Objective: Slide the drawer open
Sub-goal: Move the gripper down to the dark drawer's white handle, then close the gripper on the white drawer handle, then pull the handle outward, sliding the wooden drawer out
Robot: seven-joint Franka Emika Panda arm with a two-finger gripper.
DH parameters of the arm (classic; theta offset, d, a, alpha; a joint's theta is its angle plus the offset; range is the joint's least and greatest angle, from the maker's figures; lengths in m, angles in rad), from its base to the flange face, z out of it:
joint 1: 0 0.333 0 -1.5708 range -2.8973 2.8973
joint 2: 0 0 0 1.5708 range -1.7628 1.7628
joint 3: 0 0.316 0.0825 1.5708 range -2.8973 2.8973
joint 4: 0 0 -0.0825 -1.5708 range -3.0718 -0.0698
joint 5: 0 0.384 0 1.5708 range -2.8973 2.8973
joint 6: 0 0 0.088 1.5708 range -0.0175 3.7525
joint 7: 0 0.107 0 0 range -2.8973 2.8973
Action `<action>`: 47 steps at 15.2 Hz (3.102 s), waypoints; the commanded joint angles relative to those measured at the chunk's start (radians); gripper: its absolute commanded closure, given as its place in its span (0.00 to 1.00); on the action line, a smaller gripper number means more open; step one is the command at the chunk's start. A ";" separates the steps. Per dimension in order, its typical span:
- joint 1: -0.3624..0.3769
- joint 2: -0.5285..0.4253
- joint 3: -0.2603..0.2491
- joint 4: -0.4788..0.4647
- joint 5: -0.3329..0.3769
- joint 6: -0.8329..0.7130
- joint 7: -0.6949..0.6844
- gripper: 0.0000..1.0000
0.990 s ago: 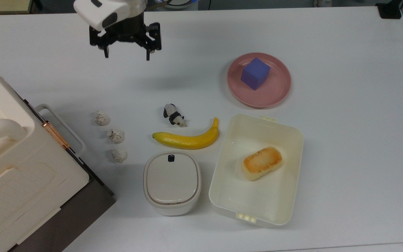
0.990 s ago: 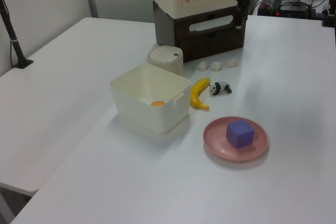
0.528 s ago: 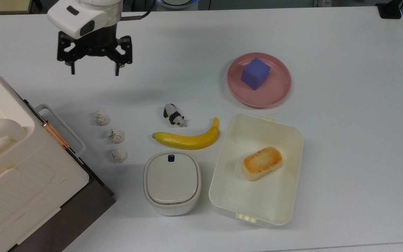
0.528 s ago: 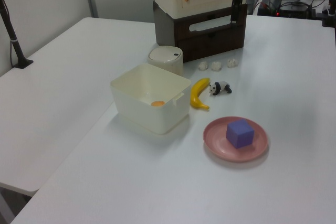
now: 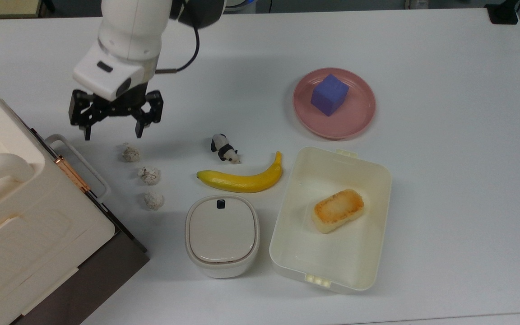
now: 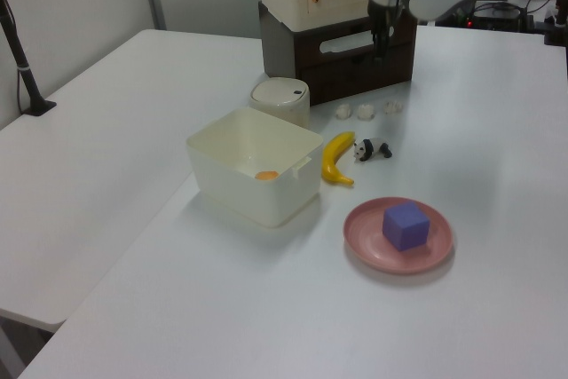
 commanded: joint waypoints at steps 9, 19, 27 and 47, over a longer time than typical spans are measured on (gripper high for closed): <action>0.013 0.049 -0.076 0.013 -0.021 0.109 -0.099 0.07; 0.018 0.107 -0.076 0.059 -0.013 0.107 -0.205 0.31; 0.085 0.003 -0.073 -0.060 -0.002 0.078 -0.194 0.60; 0.198 -0.143 -0.057 -0.070 0.332 -0.335 -0.066 0.20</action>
